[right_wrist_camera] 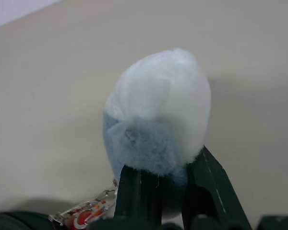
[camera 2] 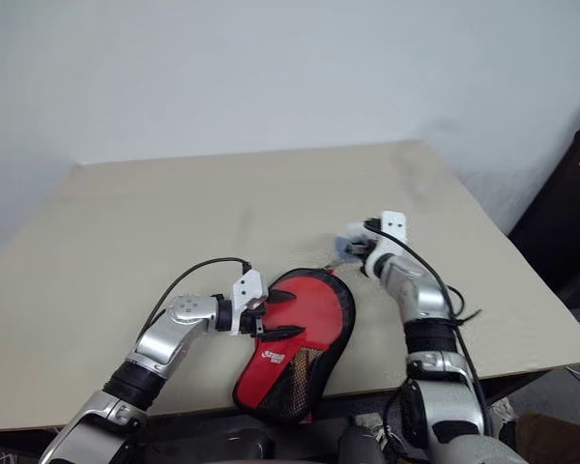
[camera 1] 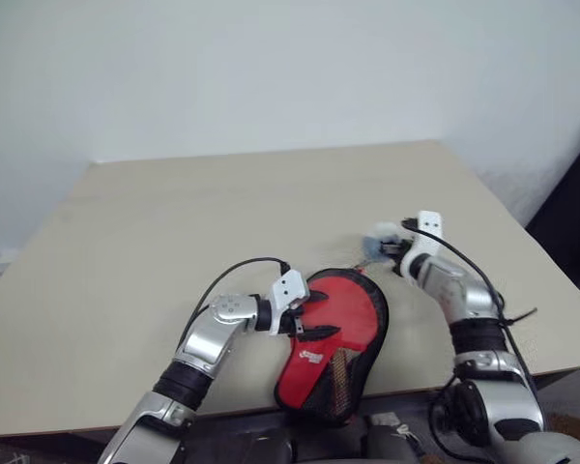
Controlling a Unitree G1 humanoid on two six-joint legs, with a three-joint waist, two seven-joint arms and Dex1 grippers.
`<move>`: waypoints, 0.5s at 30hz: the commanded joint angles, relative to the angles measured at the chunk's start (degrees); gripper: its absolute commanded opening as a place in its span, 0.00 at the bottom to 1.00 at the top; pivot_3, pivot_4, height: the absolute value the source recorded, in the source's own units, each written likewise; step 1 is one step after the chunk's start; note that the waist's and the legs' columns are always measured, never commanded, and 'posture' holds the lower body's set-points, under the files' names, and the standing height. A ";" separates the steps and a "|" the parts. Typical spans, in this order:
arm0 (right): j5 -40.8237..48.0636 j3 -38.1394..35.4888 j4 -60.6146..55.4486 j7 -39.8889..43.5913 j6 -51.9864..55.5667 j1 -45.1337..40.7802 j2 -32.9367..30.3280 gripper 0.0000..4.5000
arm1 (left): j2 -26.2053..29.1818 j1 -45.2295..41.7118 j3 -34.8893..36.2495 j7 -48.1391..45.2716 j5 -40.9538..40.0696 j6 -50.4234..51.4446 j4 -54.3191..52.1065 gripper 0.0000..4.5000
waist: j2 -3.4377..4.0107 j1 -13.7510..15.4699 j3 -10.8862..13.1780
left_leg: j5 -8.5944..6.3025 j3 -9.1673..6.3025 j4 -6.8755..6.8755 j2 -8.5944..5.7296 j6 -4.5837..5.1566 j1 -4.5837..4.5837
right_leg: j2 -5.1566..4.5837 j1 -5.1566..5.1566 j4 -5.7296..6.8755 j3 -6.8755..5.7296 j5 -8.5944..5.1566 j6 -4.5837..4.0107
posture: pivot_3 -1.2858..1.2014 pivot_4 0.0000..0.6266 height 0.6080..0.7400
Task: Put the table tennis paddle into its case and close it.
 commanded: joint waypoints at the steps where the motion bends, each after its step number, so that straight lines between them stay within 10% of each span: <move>1: 1.31 -3.32 -8.26 -0.34 2.02 2.36 -4.28 0.02 | 0.25 1.77 -2.62 0.63 3.72 2.02 3.80 0.88 | 0.00 0.06 0.00 | 0.00 -0.01 0.02 -0.01 0.00 0.00 | -0.01 0.02 -0.01 -0.01 -0.01 0.02 | 0.52 0.00 1.00; 15: 11.31 -11.39 -34.18 3.08 12.48 24.16 -13.82 0.02 | 0.59 1.51 -3.14 -0.29 3.64 2.61 4.17 0.88 | -0.06 1.65 0.01 | -0.02 0.06 0.06 -0.08 -0.01 -0.12 | -0.16 -0.04 -0.12 -0.03 -0.23 0.00 | 0.52 0.00 1.00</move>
